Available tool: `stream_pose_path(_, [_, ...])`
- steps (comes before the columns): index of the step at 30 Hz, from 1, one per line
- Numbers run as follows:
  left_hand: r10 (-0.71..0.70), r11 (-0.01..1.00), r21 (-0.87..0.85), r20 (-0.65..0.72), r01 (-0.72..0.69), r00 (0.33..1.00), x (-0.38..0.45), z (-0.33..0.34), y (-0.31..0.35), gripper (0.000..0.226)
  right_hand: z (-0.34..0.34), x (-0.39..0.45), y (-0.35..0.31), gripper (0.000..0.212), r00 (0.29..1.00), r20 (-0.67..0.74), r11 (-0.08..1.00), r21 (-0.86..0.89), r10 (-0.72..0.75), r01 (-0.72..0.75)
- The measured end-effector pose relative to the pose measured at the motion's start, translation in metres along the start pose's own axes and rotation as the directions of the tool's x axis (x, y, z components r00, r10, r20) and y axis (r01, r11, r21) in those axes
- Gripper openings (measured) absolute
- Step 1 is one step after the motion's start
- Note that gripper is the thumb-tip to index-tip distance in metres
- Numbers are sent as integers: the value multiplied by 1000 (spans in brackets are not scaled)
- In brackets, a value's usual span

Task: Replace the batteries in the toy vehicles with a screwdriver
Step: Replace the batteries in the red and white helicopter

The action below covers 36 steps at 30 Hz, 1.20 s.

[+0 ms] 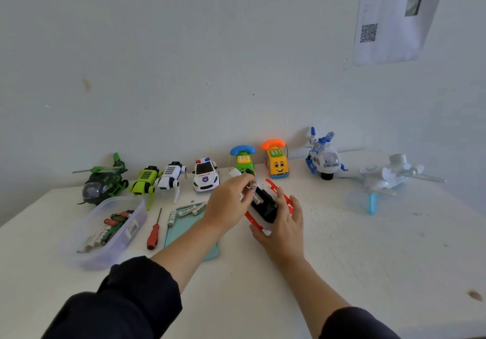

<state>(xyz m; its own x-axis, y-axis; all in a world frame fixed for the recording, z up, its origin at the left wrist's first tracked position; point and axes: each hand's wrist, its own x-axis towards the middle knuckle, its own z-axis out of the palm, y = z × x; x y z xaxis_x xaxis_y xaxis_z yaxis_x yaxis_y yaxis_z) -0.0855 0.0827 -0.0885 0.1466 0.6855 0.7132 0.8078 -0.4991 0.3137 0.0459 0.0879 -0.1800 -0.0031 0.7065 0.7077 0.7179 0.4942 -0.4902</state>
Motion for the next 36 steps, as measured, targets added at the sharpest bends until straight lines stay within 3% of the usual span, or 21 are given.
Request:
stream_pose_path(7, [326, 922, 188, 94, -339, 941, -7, 9, -14, 24, 1, 0, 0, 90, 1000, -16, 1000, 11, -5, 6])
stream_pose_path(15, [355, 895, 269, 54, -356, 933, -3, 17, -19, 28, -1, 1, -2, 95, 998, -51, 999, 29, -22, 23])
stream_pose_path(18, [249, 928, 287, -8, -236, 969, -1, 21, -16, 25, 0, 1, -1, 95, 999, -42, 999, 46, -12, 14])
stream_pose_path(19, [169, 941, 299, -17, -156, 985, 1, 21, -13, 26, 1, 1, 0, 95, 999, -46, 999, 54, -1, 3])
stream_pose_path(21, [-112, 938, 334, 34, 94, 993, 6, 19, -3, 51, 2, 2, 2, 94, 998, -53, 998, 68, 21, -17])
stream_pose_path(24, [-462, 866, 282, 135, 413, 877, 17, 13, 6, 97, 2, 2, 1, 94, 998, -48, 997, 69, 30, -26])
stream_pose_path(26, [-584, 811, 129, 226, 571, 779, 23, 10, 7, 104, 1, 2, 0, 92, 999, -45, 997, 72, 31, -28])
stream_pose_path(29, [-654, 600, -235, 406, 764, 638, 27, 12, 4, 89, 2, 2, 0, 93, 999, -42, 998, 69, 20, -17])
stream_pose_path(31, [-660, 461, -369, 466, 807, 590, 28, 14, 2, 76, 2, 2, 0, 93, 999, -32, 998, 65, 21, -19])
stream_pose_path(36, [-728, 415, -393, 398, 821, 558, 27, 19, 0, 70, 2, 2, 0, 96, 1000, -26, 999, 52, 6, -5])
